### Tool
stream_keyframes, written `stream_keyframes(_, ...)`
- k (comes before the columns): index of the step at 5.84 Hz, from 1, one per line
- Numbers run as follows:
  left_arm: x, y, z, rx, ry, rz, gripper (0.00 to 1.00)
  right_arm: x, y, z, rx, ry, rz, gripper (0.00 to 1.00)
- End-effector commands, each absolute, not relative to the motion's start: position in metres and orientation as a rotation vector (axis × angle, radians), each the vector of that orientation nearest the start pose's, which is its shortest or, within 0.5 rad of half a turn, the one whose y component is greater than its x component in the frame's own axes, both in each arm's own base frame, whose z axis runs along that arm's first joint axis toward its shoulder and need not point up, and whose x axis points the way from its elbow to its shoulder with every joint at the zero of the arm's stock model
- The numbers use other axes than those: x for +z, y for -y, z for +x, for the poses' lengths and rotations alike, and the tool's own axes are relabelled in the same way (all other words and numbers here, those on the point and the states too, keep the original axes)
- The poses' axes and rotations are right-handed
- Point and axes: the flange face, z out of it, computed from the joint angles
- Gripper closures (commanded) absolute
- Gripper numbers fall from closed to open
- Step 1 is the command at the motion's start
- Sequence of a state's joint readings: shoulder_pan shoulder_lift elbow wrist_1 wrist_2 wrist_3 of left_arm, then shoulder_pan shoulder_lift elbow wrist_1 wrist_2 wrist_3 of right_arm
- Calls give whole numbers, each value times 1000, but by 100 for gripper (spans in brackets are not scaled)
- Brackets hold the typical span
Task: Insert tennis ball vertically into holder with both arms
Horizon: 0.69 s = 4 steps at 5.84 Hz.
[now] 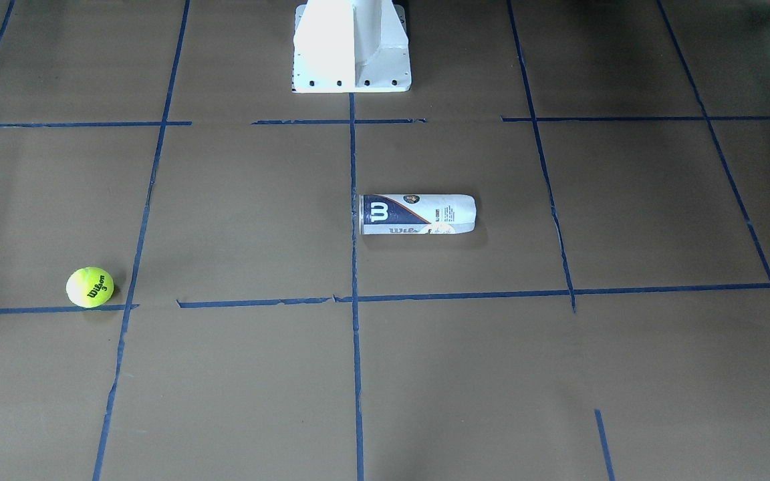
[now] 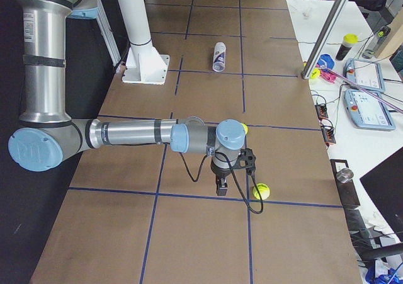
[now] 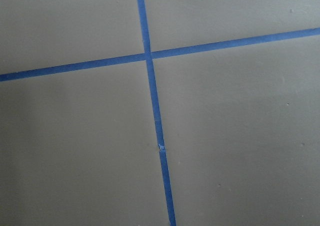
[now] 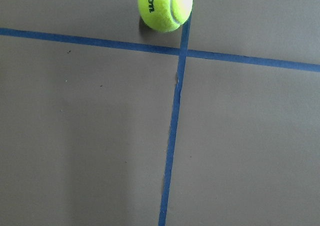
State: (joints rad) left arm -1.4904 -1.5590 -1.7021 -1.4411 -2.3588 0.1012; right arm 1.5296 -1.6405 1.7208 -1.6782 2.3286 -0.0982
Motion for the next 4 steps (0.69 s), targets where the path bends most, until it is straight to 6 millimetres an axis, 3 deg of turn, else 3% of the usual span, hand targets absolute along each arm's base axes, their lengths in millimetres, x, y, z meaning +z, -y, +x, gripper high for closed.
stream_keyframes(1, 605, 488, -23, 174, -793, 13, 0, 632, 461, 46, -121, 759, -8, 0)
stream_keyframes(4, 603, 487, -23, 212, -792, 84, 0, 631, 463, 46, -121, 759, -8, 0)
